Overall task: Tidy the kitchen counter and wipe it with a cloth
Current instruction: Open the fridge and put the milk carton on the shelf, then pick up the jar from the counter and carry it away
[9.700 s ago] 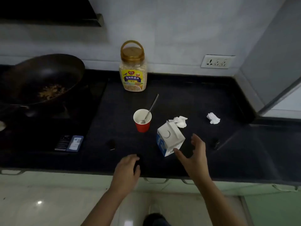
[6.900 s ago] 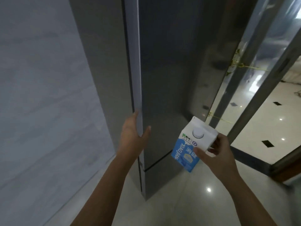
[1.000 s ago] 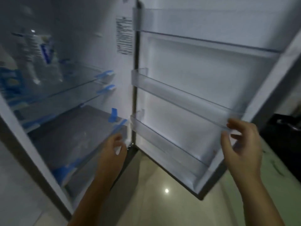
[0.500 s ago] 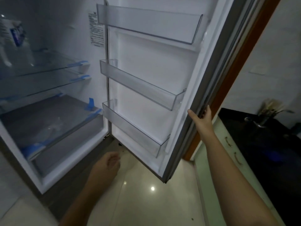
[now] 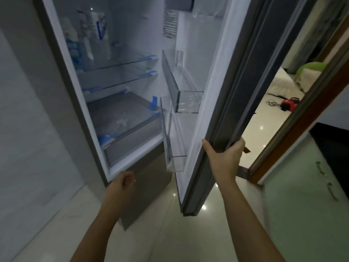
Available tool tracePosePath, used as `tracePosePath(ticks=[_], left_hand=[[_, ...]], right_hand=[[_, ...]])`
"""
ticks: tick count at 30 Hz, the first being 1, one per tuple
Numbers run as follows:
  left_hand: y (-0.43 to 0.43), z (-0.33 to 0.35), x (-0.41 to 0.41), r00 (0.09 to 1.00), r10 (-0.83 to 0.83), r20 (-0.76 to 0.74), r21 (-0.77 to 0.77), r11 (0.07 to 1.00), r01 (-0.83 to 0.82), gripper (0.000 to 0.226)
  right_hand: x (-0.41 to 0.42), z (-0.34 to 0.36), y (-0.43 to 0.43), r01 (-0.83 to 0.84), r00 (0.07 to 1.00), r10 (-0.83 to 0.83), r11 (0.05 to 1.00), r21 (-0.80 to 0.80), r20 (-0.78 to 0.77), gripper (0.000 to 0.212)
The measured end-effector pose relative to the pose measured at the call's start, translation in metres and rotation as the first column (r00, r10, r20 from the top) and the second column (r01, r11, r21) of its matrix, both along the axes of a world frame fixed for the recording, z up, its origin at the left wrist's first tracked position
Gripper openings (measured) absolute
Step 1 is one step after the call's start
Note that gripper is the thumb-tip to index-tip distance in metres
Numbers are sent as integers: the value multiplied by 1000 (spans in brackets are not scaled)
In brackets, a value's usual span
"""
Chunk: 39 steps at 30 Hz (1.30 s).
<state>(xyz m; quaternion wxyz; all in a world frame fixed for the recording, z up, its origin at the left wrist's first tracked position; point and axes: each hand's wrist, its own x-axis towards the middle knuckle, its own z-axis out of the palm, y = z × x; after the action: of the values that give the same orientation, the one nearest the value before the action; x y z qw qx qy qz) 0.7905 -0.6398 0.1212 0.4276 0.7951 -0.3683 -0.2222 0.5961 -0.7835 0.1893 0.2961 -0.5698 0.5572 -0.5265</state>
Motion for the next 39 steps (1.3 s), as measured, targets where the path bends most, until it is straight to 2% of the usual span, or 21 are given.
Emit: tracePosePath(ticks=[5,11,17,21,23,25,33,36,39], left_hand=[[33,0,62,997,68,29,-8,998,-68,28],[52,5,148,991,127,37,-25,992,-126,45],[38,15,208,997,49,62,-51,998,-46,65],[14,22,232,998,-51,33,-71,996,53,77],[1,24,240,996,-81,36,-67,994,83,81],[-10,24,247,995,-91,31,-56,994,93,83],[-39,7,252,986,-149,77,-22,988,151,78],[-34,-11,254,984,-173,38,36,984,172,69],[-30,-37,261,962,-267,-62,130,953,273,48]], right_hand=[[92,-5,46,-25,1000,24,998,-51,-11,87],[191,-13,74,-137,990,132,984,-119,-50,73],[259,-19,71,-313,949,307,947,-78,-75,67],[288,-20,64,-497,855,478,866,-59,-201,69],[302,-23,58,-532,829,496,841,-96,-257,71],[309,-28,53,-511,844,464,848,-142,-270,70],[308,-52,34,-533,827,451,817,-217,-335,62],[299,-55,37,-575,807,534,809,-125,-252,56],[284,-82,53,-511,843,502,859,2,-192,48]])
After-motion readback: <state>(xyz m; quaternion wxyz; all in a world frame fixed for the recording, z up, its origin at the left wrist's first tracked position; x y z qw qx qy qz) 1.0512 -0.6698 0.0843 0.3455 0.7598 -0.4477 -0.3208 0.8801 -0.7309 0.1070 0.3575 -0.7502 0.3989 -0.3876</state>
